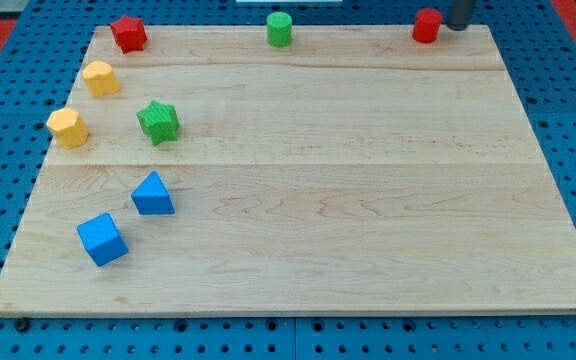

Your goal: Move the blue triangle closer to the yellow hexagon

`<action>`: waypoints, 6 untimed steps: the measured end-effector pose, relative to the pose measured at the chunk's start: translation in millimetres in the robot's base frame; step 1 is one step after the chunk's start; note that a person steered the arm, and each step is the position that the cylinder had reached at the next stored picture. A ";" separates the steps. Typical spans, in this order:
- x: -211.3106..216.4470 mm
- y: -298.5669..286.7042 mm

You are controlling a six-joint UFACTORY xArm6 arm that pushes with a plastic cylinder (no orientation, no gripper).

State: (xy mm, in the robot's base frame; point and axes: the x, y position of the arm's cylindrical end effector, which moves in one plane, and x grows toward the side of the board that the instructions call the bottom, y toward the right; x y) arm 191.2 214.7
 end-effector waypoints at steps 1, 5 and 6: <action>8.3 -56.6; 0.8 -169.1; 0.8 -169.1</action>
State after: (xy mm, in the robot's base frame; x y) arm 192.1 45.6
